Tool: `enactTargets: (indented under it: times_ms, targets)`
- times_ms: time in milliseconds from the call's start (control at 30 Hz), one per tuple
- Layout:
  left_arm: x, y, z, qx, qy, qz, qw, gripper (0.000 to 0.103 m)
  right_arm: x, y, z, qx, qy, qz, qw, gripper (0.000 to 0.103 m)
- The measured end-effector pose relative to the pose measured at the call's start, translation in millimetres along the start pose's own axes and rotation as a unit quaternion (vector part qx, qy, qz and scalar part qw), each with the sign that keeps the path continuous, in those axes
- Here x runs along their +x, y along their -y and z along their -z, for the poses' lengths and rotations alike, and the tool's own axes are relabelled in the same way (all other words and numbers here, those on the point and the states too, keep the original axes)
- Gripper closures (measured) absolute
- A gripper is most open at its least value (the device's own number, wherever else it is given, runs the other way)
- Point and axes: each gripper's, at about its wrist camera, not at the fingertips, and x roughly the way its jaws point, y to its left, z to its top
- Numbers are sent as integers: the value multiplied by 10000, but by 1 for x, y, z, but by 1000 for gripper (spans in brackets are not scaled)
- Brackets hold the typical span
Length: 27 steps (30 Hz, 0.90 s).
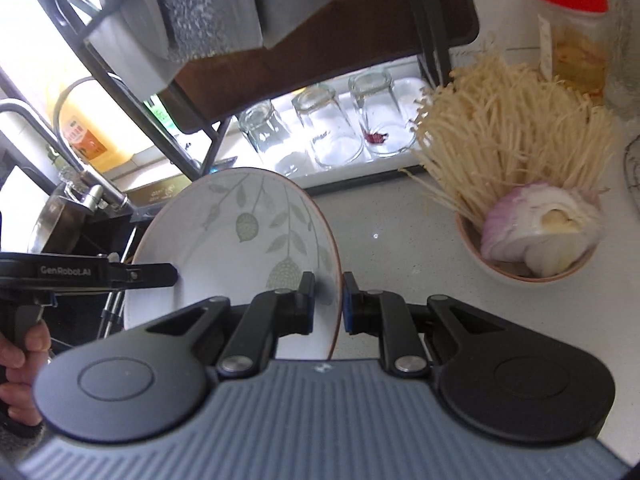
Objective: Organize plates and bowls
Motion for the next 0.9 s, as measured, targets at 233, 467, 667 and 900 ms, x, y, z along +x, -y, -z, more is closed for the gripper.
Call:
enactTargets:
  times_ms: [233,467,667,900]
  targets:
    - [-15,33,17,134,118,65,9998,83,-36,15,11,103,265,37,9996,87]
    - [-20,57,41,194,156,78,9997,83,-59,29,25,108,368,88,9992,87]
    - [-7,69,61,69,76,76,9999,83,-68,42,45,170,371,307,9987,86]
    - [6,91,86,332,-73,-46,9994,83,-75,60,66,338,209,517,9979,85]
